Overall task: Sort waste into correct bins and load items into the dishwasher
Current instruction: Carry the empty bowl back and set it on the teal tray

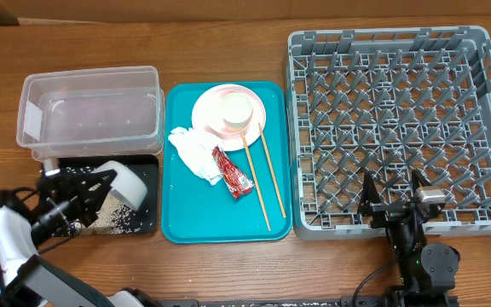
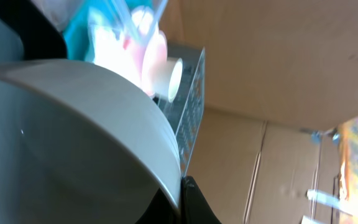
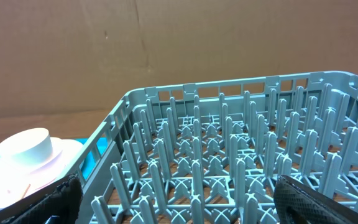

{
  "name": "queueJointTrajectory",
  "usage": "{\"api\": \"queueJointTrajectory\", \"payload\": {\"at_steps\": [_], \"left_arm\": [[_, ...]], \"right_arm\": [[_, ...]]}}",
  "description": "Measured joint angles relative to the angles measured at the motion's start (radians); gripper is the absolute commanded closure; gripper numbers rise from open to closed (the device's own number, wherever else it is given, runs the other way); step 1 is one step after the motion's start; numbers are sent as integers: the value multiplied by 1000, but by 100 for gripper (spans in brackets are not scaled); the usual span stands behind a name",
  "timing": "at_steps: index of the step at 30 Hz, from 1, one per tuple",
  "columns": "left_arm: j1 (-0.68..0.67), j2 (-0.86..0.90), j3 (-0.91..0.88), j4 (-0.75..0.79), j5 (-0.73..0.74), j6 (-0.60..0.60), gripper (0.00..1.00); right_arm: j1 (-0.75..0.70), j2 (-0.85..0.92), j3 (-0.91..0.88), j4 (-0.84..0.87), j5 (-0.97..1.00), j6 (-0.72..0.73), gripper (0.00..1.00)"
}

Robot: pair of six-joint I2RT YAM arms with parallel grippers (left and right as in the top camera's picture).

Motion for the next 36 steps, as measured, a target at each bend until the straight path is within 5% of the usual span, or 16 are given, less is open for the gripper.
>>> {"api": "queueJointTrajectory", "payload": {"at_steps": [8,26,36], "left_arm": [[-274,-7,233,-71,-120,-19,96],[-1238,-16,325,-32,-1032,-483,96],[-1448,10,314,-2,-1274,-671,96]], "right_arm": [[0,0,0,0,0,0,0],[0,0,0,0,0,0,0],[0,0,0,0,0,1,0]]}}
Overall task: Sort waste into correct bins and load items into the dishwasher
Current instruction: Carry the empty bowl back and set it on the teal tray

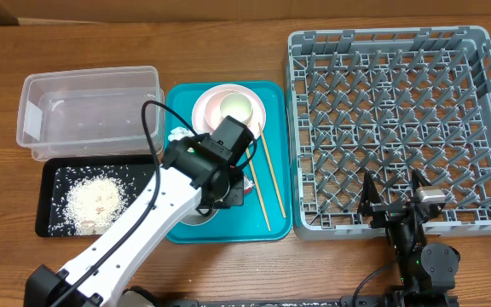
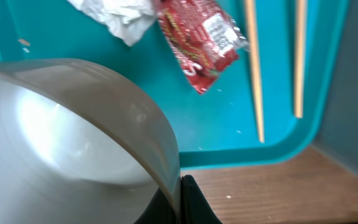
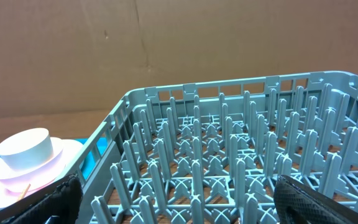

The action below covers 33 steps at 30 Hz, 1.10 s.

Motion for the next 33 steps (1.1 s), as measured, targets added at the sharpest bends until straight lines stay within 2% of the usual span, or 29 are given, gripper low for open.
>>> {"api": "queueJointTrajectory", "payload": {"at_steps": [17,30,31,33], "left_arm": [[0,233,-6,5,-55,-27,96],[0,310,-6,4,-63,-27,96],[0,314,-6,4,-63,-27,93],[0,320,-6,4,-63,-27,81]], "right_arm": [[0,0,0,0,0,-1,0],[0,0,0,0,0,0,0],[0,0,0,0,0,-1,0],[0,0,0,0,0,-1,0]]}}
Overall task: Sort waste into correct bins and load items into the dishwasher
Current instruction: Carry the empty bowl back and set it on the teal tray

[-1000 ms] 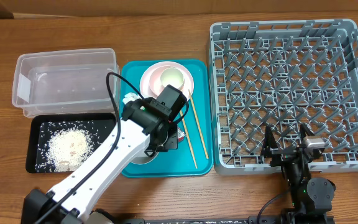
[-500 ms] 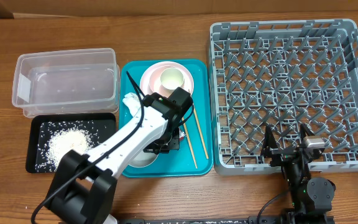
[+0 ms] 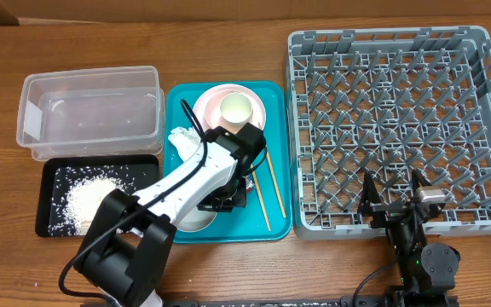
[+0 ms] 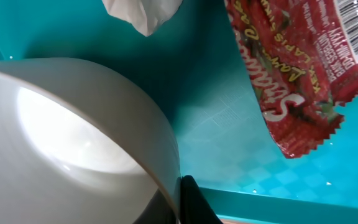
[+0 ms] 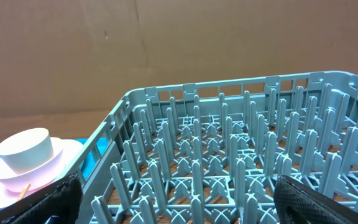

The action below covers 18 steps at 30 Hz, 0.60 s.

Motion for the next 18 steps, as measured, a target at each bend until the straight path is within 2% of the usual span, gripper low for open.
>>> {"api": "queueJointTrajectory", "payload": {"at_steps": [2,4,7,10,15,18], "left_arm": [[0,2,0,0,-3,0,73],[0,2,0,-1,-6,-6,69],[0,2,0,-1,-10,-10,84],[0,2,0,-8,-11,-10,91],[9,6,43,-89,-13,0,93],[32,10,141,-151,-14,5,87]], "right_arm": [[0,0,0,0,0,0,0],[0,0,0,0,0,0,0],[0,0,0,0,0,0,0],[0,0,0,0,0,0,0],[0,0,0,0,0,0,0],[0,0,0,0,0,0,0]]}}
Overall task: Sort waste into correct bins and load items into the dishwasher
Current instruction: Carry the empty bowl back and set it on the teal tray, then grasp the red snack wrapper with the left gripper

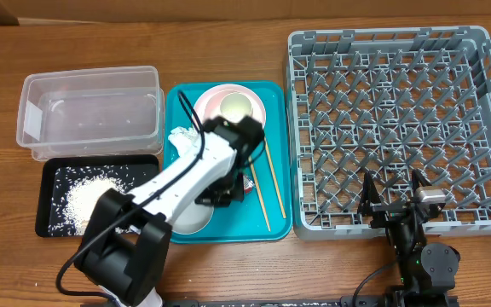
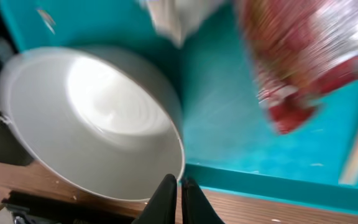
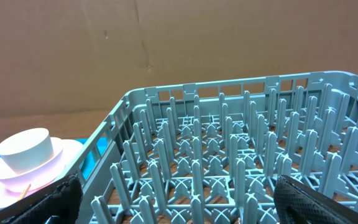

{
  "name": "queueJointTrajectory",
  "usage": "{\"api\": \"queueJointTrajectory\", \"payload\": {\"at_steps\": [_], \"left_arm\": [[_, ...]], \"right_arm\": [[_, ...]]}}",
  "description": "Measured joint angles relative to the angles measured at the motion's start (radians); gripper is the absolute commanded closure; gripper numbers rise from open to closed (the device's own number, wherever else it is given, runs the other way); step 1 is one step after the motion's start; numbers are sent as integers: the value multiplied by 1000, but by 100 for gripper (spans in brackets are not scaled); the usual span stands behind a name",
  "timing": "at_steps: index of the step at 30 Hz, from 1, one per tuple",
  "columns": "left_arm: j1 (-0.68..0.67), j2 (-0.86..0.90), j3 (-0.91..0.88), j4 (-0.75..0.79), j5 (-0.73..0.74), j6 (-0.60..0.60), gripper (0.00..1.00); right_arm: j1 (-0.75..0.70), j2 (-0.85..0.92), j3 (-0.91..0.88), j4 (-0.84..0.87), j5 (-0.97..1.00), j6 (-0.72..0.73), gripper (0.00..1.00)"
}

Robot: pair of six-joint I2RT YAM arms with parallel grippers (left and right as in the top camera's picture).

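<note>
A white bowl (image 1: pixel 190 215) (image 2: pixel 92 118) sits upright, mouth up, at the front left corner of the teal tray (image 1: pixel 275 228). My left gripper (image 1: pixel 228 194) (image 2: pixel 179 182) stands over it, its fingers pinched close together on the bowl's near rim; the left wrist view is blurred. Beside the bowl lie a red wrapper (image 2: pixel 297 74) and a crumpled white napkin (image 1: pixel 180 136). Chopsticks (image 1: pixel 273 192) lie to the right, and a cup (image 1: pixel 235 107) on a pink plate (image 1: pixel 205 115) stands at the back. My right gripper (image 1: pixel 393 189) (image 3: pixel 182 202) rests open at the front edge of the grey rack (image 1: pixel 399 128) (image 3: pixel 229 155).
A clear plastic bin (image 1: pixel 32 85) stands left of the tray. In front of it lies a black tray (image 1: pixel 139 170) with a heap of rice (image 1: pixel 88 196). The rack's upright pegs fill the right half of the table.
The bowl now lies level on the tray, whole in the left wrist view, where it was tilted and close. My left wrist has risen a little. The right arm is still.
My left gripper first held the bowl tipped over the black tray, with rice spilling out. Then it held the bowl over the teal tray's front left, rice left heaped on the black tray. Then the bowl was low on the tray, and now it sits level there.
</note>
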Motion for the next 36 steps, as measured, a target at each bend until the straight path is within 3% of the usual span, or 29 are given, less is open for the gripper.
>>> {"api": "queueJointTrajectory", "payload": {"at_steps": [4,11,21,27,36], "left_arm": [[25,0,117,5,1,1,69],[25,0,98,122,69,-67,54],[14,0,-59,293,98,-229,56],[14,0,-76,337,99,-253,65],[0,0,-127,413,99,-256,65]], "right_arm": [[0,0,0,0,0,0,0],[0,0,0,0,0,0,0],[0,0,0,0,0,0,0],[0,0,0,0,0,0,0],[0,0,0,0,0,0,0]]}}
